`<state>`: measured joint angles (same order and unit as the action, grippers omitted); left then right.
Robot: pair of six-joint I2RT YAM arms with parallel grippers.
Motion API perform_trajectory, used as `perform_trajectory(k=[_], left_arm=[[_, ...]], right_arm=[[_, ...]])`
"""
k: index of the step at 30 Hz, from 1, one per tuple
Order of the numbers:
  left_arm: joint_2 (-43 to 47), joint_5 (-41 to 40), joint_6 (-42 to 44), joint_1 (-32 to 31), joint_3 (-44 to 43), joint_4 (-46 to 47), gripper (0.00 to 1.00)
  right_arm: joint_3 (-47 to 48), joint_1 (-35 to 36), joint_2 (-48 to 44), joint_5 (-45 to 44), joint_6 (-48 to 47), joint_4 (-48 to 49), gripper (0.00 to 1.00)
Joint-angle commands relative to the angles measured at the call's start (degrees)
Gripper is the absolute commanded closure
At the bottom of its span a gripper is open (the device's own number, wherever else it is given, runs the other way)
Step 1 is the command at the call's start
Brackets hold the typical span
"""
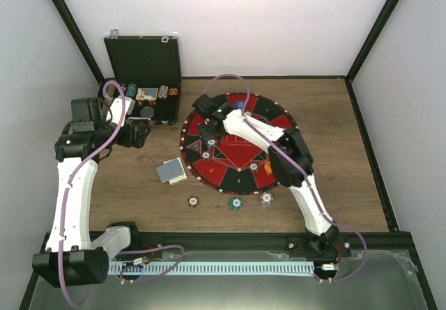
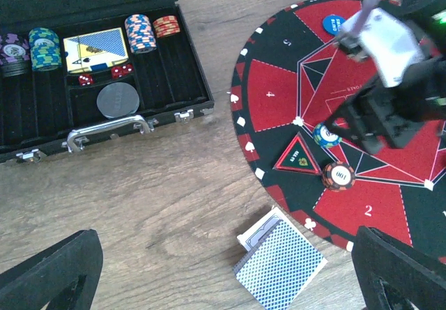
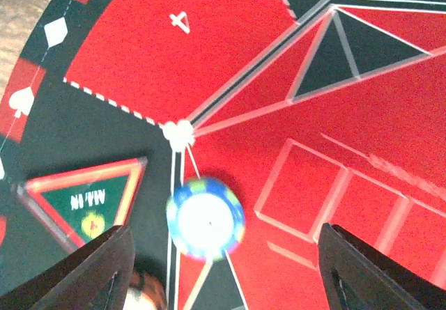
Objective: Distribute texas hold em gaming equipment
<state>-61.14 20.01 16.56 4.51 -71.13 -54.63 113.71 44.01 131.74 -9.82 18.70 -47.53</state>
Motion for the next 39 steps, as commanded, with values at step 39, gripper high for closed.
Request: perform_trajectory(k=[39], left_arm=[[0.32, 0.73, 0.44, 0.33, 0.21, 1.45, 0.0]], right_arm=[[-58.15, 20.86, -37.62, 3.56, 18.78, 8.36, 0.33]])
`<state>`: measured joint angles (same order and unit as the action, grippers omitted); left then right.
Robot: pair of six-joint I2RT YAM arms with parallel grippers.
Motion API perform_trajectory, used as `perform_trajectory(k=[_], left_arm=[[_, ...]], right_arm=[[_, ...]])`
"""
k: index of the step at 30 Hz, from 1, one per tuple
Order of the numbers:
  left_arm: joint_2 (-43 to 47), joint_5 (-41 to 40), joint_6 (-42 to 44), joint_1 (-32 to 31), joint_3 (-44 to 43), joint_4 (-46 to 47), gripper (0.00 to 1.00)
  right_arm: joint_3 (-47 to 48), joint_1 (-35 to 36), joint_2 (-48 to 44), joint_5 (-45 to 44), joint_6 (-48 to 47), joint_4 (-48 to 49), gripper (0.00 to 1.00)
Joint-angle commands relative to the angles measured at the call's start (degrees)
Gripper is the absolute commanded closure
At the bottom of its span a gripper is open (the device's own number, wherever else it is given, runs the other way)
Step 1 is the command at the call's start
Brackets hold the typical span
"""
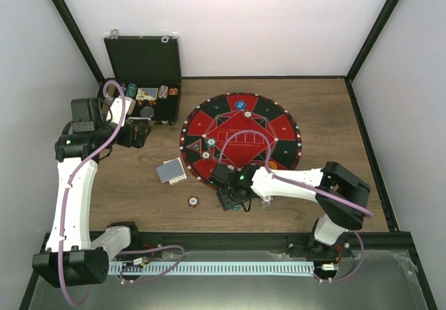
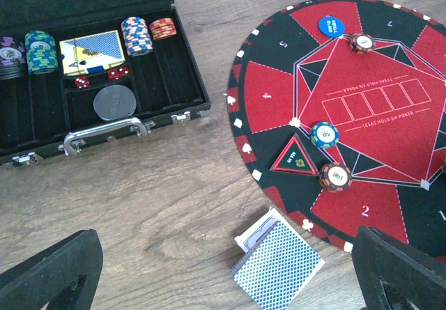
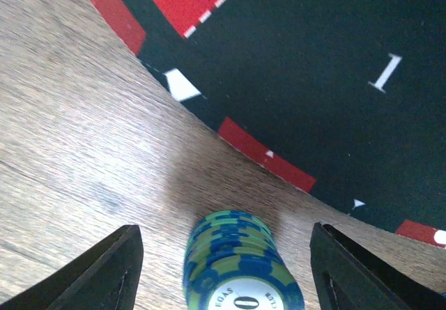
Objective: Distribute texas hold em gaming equipment
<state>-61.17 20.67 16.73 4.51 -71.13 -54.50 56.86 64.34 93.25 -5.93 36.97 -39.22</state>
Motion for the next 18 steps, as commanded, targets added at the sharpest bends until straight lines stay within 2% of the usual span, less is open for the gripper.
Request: perform_trajectory(k=[1, 4, 8, 15, 18], left_arm=[[0.35, 0.15, 0.25, 0.32, 0.14, 1.33, 0.0], [0.35, 0.16, 0.17, 0.33, 0.07, 1.24, 0.0], [0.52, 0.01, 0.15, 0.36, 0.02, 1.22, 0.0], [0.59, 0.03, 0.18, 0.31, -0.02, 1.07, 0.0], [0.7, -0.01, 0.25, 0.32, 0.12, 1.01, 0.0]], right_arm=[[-1.62, 0.59, 0.77, -0.45, 0.62, 0.03, 0.33], [-2.42, 0.6, 0.38, -0.4, 0.86, 0.12, 0.34], [-2.42, 0.61, -0.55, -0.31, 1.08, 0.05, 0.41], [-0.51, 0.74, -0.72, -0.33, 0.57, -1.07, 0.43], [0.03, 0.86, -0.64, -0.46, 0.43, -1.33, 0.48]])
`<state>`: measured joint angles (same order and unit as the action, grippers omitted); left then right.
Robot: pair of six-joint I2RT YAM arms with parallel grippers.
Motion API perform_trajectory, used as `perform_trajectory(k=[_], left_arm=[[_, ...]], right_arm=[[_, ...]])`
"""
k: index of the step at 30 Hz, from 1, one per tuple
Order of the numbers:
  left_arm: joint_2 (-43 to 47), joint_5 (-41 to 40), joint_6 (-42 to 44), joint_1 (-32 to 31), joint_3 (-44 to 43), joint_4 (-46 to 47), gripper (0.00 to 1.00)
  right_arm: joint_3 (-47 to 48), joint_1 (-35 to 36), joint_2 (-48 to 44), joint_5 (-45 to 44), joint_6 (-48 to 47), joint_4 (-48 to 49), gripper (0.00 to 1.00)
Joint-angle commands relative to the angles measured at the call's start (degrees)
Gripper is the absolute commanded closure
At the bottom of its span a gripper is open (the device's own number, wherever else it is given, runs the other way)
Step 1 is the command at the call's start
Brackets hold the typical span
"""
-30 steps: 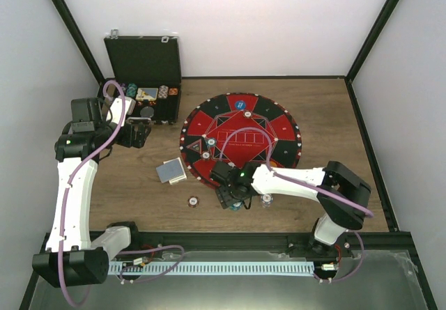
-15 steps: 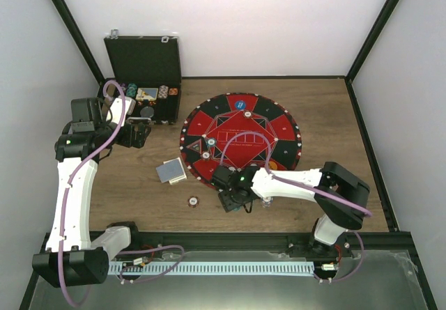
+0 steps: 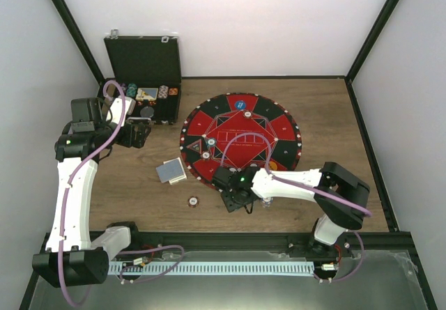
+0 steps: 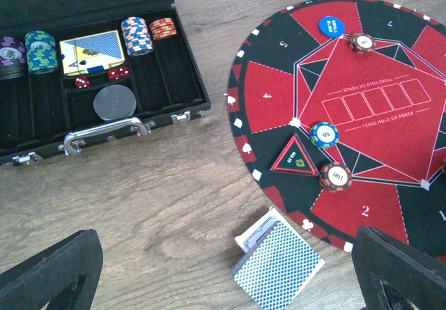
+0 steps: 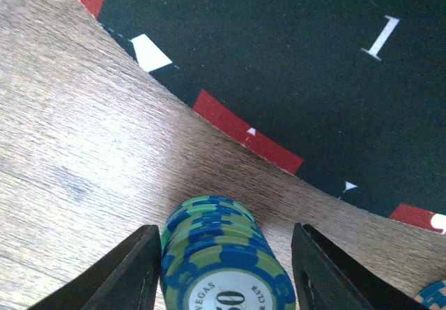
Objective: Distribute texas hold em gaming equipment
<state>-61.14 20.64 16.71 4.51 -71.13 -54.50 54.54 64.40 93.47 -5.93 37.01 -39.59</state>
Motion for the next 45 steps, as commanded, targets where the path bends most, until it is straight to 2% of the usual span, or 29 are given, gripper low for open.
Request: perform_trajectory(k=[1, 12, 14, 17, 20, 26, 33, 40, 45], left_arm=[[0.74, 0.01, 0.33, 0.31, 0.15, 1.01, 0.0], [0.89, 0.02, 0.25, 0.32, 0.76, 1.41, 0.0], [1.06, -0.15, 0.26, 0.32, 0.88, 1.57, 0.0], [1.2, -0.17, 0.35, 0.28, 0.97, 1.59, 0.0], [1.2, -0.27, 0.46, 0.33, 1.08, 1.59, 0.0], [1.29, -0.3, 0.47, 0.39, 1.21, 1.67, 0.0], [1.29, -0.21, 0.33, 0.34, 1.28, 1.76, 0.0], [1.2, -0.09, 0.25, 0.31, 1.0, 1.59, 0.0], [1.2, -0.25, 0.17, 0.37, 1.03, 1.42, 0.0]], right_arm=[[2.45, 0.8, -0.85, -0.48, 0.42, -1.03, 0.49], [3.14, 1.25, -0.37, -0.65, 0.43, -1.77, 0.59], [2.75, 1.27, 0.2, -0.78, 0.43, -1.77, 0.58], [2.26, 1.29, 0.89, -0.84, 0.58, -1.89, 0.48], [2.06, 1.27, 0.56, -0.58, 0.64, -1.48, 0.48], [2.88, 1.32, -0.39, -0.9, 0.69, -2.1, 0.58], [3.19, 1.33, -1.66, -0.75, 0.9, -2.45, 0.75], [7.9, 0.81, -1.92, -2.85, -0.47, -5.88, 0.77], [11.52, -3.42, -1.76, -3.52, -3.79, -7.35, 0.78]])
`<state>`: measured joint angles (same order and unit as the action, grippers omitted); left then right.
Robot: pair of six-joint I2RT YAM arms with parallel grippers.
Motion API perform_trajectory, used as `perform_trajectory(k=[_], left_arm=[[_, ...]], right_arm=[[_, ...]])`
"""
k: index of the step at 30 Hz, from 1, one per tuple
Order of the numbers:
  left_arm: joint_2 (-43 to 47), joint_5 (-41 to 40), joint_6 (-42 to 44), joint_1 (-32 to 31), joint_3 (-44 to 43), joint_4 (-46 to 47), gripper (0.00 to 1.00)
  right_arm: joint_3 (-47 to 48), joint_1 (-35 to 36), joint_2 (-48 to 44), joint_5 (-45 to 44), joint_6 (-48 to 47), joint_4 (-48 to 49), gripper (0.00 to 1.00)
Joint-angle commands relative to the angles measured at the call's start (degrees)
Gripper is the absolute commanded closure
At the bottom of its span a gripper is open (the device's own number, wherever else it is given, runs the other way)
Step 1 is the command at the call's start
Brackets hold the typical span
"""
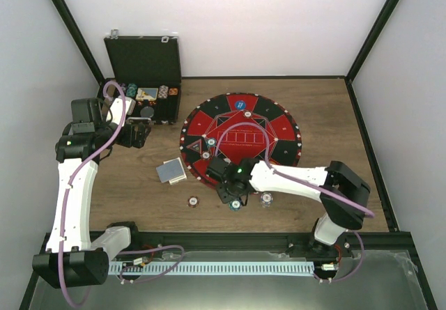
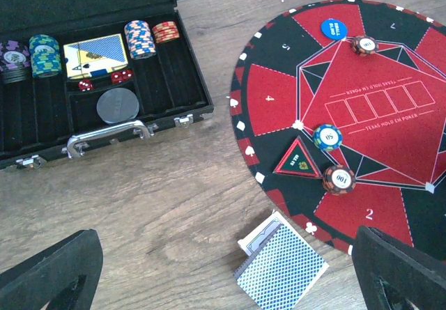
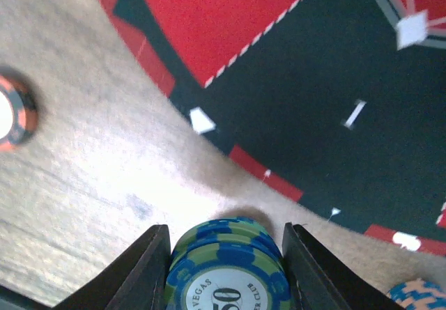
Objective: Distribute texas hold em gaming equipment
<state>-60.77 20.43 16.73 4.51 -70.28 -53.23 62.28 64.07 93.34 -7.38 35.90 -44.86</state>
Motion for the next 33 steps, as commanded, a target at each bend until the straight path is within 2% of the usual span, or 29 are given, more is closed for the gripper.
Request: perform_trajectory(k=[1, 7, 12, 17, 23, 33], left_arm=[[0.83, -0.03, 0.18, 0.36, 0.13, 0.13, 0.0], [0.9, 0.43, -0.1, 0.37, -0.12, -0.1, 0.0], [0.48, 0.32, -0.08, 0.3, 0.27, -0.01, 0.0], [0.51, -0.2, 0.4, 0.4, 0.06, -0.27, 0.0], [0.29, 0.0, 0.62, 0.36, -0.12, -0.47, 0.0], [-0.66, 0.33, 0.46, 0.29, -0.59, -0.32, 0.0]], right_arm=[[4.67, -4.62, -1.52, -2.3, -3.8, -2.23, 0.78], [13.97, -18.18, 2.81, -4.42, -12.63, -0.94, 0.78], [25.92, -28.36, 13.79, -5.94, -16.38, 0.25, 0.78], [35.95, -36.57, 24.76, -3.26, -17.93, 1.32, 0.79], [44.87, -41.81, 33.87, -0.85, -18.65, 1.0, 0.8], [59.77, -46.3, 45.02, 0.09, -19.49, -1.87, 0.81]])
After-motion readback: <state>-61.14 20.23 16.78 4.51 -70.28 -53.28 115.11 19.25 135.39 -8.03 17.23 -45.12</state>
